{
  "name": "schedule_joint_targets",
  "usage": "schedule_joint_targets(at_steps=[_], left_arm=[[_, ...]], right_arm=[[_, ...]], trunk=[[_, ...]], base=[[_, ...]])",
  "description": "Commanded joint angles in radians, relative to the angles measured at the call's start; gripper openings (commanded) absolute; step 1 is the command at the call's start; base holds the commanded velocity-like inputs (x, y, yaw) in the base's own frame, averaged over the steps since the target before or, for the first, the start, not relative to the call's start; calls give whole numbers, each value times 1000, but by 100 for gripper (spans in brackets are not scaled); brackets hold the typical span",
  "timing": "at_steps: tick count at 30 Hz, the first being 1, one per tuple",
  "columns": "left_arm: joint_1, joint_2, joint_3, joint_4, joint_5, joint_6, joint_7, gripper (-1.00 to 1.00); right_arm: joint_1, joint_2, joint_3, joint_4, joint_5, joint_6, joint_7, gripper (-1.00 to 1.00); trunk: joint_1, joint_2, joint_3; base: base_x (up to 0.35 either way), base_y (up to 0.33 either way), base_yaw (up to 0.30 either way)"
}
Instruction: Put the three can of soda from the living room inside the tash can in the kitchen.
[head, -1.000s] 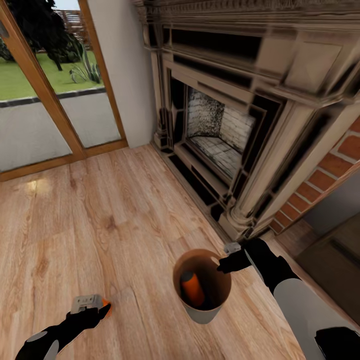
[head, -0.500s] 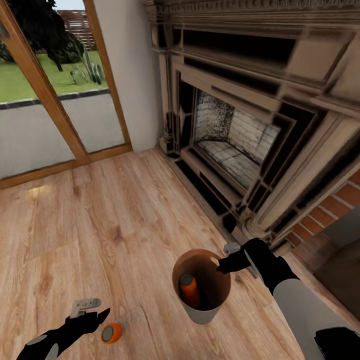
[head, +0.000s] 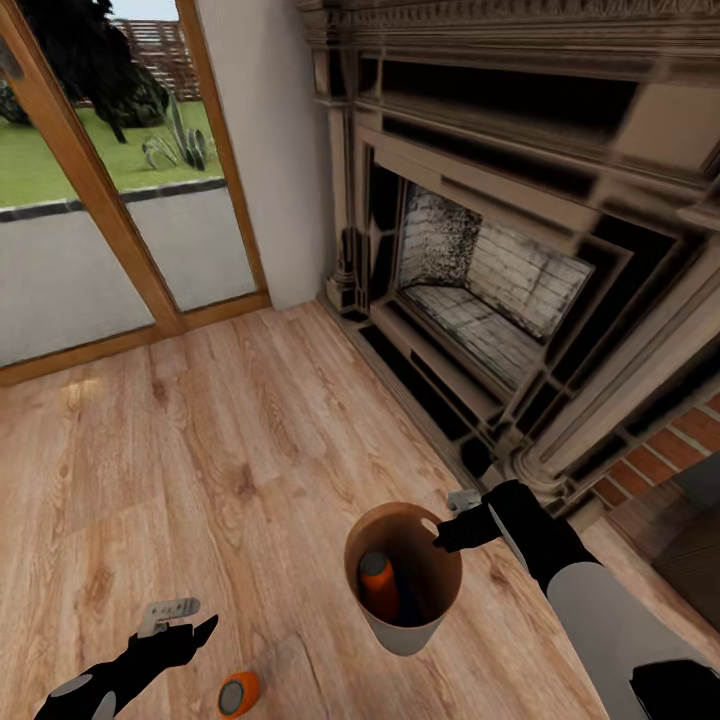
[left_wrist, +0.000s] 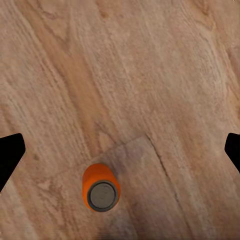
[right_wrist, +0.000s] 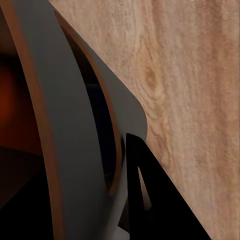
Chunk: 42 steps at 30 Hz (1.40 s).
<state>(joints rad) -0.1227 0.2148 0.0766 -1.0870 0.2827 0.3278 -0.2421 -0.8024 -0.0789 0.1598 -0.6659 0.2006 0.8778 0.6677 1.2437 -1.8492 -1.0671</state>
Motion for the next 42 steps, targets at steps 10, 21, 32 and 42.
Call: schedule_joint_targets(at_steps=[10,21,32,42], left_arm=[[0,-1,0,0,-1,-14,6,100],[0,-1,-2,19,-4,-94,5,100],[0,-1,-4,45,-6,-152,4,100],[0,-2,-5,80,-6,-160,6,100]], right_arm=[[0,1,2,-2,-22,10,3,-100],[0,0,2,-7,-24,13,3,-100],[0,1,2,-14,-25,29,3,-100],[-1,1,-2,-64,-24,120,3,-100]], trunk=[[27,-49,-22],[69,-126,-56],[111,-203,-91],[149,-273,-131]], base=[[2,4,0],[0,0,0],[0,0,0],[0,0,0]])
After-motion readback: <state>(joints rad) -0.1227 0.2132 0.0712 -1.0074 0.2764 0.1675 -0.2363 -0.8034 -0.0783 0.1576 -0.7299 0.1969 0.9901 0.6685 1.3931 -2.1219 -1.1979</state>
